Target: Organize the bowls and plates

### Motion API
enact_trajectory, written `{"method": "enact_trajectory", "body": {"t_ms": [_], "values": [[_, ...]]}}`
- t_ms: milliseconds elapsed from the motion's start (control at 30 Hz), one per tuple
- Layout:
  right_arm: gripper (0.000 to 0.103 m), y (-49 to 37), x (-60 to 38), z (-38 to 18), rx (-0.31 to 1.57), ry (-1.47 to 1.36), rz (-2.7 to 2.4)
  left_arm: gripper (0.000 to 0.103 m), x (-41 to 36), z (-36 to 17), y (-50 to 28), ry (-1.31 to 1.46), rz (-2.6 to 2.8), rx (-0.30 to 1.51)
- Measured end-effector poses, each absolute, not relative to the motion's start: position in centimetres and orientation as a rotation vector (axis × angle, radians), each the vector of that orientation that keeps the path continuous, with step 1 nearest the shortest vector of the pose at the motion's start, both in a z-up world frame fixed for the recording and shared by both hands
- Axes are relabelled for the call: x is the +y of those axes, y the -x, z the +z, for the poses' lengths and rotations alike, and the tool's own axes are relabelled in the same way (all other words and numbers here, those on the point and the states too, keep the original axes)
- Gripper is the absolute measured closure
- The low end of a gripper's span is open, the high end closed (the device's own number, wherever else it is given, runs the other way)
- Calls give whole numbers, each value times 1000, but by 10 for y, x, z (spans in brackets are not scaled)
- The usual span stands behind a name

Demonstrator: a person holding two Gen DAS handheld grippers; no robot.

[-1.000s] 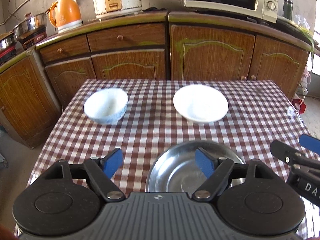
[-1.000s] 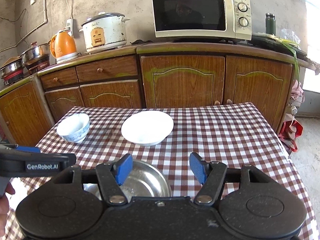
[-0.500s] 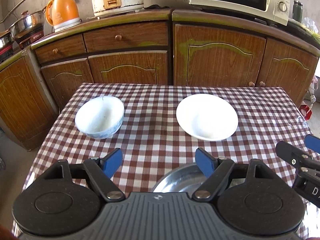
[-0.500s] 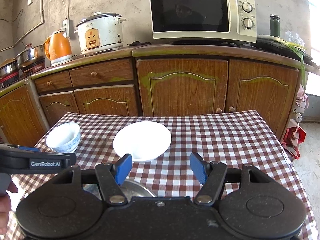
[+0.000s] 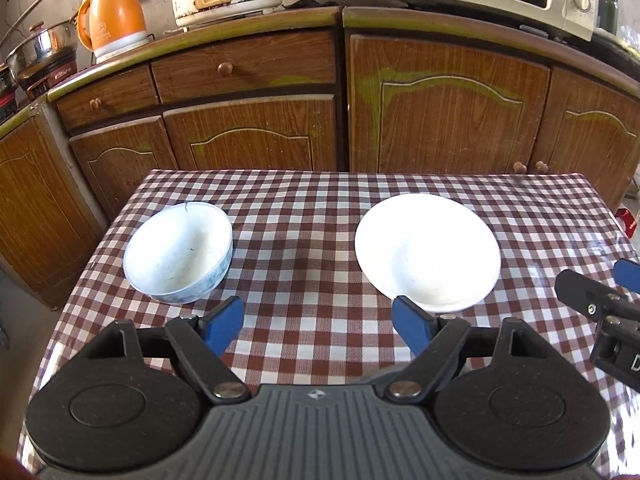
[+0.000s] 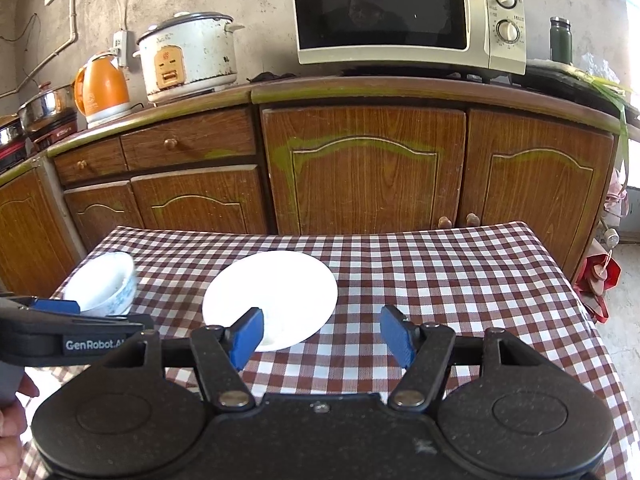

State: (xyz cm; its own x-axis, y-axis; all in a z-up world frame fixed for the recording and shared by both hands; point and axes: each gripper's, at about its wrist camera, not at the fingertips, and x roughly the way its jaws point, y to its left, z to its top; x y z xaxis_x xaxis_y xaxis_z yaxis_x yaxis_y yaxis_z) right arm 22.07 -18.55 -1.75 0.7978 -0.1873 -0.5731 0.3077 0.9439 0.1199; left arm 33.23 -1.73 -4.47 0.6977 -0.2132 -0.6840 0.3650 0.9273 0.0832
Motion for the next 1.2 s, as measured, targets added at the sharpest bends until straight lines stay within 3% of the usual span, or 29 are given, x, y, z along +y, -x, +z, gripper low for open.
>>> {"method": "enact_trajectory", "body": {"t_ms": [433, 633, 867, 933, 1067, 1100, 1167, 1200], "values": [[26, -274, -206, -57, 655, -230, -253, 22, -45, -71, -371, -256, -360, 749], [26, -299, -220, -78, 686, -276, -230, 32, -56, -93, -395, -241, -385, 800], [26, -329, -229, -104, 729, -309, -242, 33, -65, -106, -419, -222, -388, 804], [26, -336, -231, -112, 749, -323, -246, 38, -70, -111, -423, -248, -393, 806], [27, -345, -231, -124, 757, -362, -254, 58, -76, -118, -428, -241, -436, 811], [29, -347, -230, -126, 759, -360, -250, 64, -77, -119, -429, -234, -452, 812], [55, -352, -230, -131, 775, -384, -229, 72, -80, -120, -430, -218, -483, 812], [63, -353, -230, -131, 765, -400, -214, 72, -81, -120, -429, -217, -480, 804]]}}
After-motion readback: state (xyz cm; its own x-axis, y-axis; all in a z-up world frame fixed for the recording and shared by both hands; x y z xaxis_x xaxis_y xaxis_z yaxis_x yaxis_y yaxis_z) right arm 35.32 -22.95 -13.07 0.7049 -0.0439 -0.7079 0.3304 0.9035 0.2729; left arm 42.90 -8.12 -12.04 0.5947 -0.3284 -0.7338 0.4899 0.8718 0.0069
